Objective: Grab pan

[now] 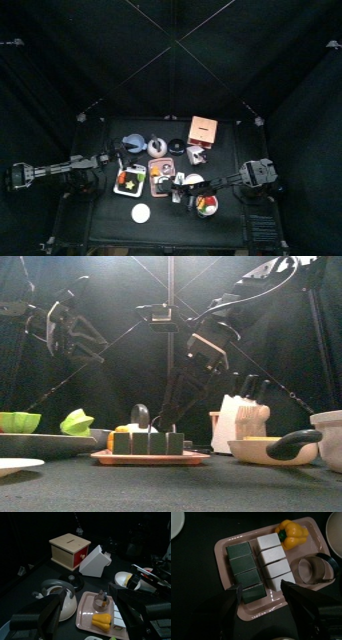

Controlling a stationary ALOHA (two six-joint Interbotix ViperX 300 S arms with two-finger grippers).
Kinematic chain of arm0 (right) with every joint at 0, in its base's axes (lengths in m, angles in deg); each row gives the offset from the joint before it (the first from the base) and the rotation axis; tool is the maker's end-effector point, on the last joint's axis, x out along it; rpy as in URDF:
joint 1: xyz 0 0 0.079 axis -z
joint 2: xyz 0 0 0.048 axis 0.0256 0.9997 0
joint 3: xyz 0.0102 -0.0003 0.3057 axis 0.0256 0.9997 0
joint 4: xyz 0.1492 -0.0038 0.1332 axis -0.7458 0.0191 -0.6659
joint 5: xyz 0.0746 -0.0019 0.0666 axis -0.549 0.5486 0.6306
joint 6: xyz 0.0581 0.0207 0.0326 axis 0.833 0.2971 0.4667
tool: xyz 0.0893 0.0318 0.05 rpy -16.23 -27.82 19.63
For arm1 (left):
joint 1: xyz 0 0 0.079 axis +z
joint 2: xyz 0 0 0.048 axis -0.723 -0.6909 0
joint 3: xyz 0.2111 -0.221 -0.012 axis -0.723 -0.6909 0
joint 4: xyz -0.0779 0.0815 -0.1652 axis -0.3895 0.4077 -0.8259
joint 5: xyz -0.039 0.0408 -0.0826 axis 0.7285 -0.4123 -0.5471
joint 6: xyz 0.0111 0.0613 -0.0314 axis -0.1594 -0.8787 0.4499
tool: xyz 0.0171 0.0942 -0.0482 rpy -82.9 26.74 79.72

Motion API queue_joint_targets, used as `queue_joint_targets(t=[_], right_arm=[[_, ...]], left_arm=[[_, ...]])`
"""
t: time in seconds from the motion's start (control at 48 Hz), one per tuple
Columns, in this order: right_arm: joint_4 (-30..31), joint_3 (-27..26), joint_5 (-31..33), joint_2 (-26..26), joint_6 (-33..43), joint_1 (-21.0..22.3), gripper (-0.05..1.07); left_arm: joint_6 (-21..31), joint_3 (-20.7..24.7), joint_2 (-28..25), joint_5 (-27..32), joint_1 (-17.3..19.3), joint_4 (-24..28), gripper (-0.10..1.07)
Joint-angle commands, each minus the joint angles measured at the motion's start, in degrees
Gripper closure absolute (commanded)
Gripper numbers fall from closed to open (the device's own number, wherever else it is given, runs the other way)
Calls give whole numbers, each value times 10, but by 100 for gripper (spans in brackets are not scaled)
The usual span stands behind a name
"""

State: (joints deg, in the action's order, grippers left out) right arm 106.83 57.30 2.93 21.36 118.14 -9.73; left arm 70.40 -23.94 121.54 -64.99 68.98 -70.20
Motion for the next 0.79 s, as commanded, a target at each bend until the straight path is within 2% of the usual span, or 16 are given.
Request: queue_joint_targets(t=[0.0,0.208,0.438,0.562,0.771], right_arm=[[-25,-8,8,-36,1,0,9],[-105,19,46,-89,3,-3,9],[-149,69,80,-137,26,-10,9],[-149,100,83,-172,81,-11,9],[-99,164,89,-230,203,-37,9]], left_arm=[[-1,7,1,-4,2,-1,-2],[-1,7,1,-4,2,-1,-2],[-1,7,1,-4,2,-1,-2],[-1,7,1,-4,2,-2,-2],[-1,7,1,-4,2,-1,-2]])
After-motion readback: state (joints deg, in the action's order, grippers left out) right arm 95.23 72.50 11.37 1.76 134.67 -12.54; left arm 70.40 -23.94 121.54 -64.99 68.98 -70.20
